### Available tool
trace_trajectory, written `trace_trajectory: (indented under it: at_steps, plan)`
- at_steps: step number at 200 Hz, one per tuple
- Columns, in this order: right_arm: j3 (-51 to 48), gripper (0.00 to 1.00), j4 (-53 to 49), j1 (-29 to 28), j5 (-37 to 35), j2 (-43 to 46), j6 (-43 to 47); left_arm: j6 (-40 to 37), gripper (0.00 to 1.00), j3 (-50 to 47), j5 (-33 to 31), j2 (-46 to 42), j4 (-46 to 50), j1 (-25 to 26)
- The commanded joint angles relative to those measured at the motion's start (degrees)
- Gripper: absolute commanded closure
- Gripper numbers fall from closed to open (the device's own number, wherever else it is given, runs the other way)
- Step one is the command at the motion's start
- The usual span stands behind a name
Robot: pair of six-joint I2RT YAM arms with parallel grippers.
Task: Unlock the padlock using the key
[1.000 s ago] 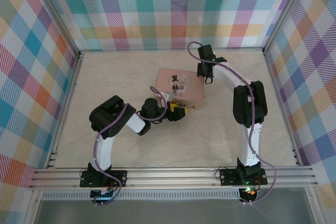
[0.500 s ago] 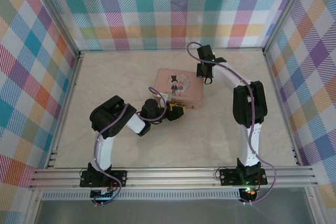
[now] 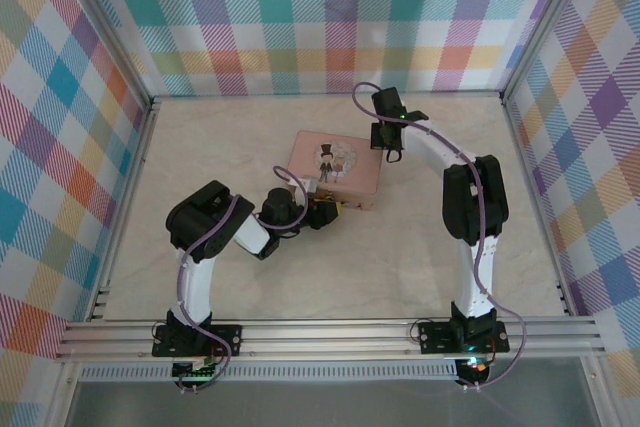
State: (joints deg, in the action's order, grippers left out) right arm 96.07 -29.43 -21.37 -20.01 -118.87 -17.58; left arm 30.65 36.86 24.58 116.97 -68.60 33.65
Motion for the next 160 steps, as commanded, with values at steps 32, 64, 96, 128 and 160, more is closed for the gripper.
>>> trace_trajectory:
  at_steps: [32, 64, 96, 128, 160]
  plan:
    - [-2.2, 1.0, -4.8, -1.2, 3.4, -0.2, -0.7, 0.3, 0.69, 0.0, 2.3, -2.7, 2.8, -1.5]
    - [-2.5, 1.0, -4.8, -1.2, 3.5, 0.1, -0.7, 0.2, 0.77, 0.4, 3.0, -3.1, 4.0, -2.1]
    - [-2.4, 1.0, -4.8, -1.2, 3.3, 0.1, -0.5, 0.2, 0.82, 0.8, 4.1, -3.6, 6.4, -2.5]
    - [-1.4, 1.0, -5.1, -1.1, 2.9, 0.4, 0.1, -1.4, 0.83, 1.1, 5.5, -6.1, 13.6, -3.0]
    - [-2.0, 1.0, -5.1, -0.5, 2.5, 2.4, 0.0, -6.2, 0.84, 3.4, 5.7, -10.7, 29.3, -3.0]
